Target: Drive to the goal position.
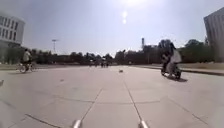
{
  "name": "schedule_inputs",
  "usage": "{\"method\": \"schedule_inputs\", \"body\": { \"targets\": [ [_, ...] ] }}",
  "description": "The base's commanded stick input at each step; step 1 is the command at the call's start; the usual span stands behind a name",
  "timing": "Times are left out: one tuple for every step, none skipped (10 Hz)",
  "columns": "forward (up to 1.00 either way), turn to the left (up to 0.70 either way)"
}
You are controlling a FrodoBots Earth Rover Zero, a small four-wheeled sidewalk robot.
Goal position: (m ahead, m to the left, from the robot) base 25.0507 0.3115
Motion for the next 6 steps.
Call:
{"method": "schedule_inputs", "body": {
  "targets": [
    [0.7, 0.0],
    [0.7, 0.0],
    [0.7, 0.0],
    [0.7, 0.0],
    [0.7, 0.0],
    [0.7, 0.0]
  ]
}}
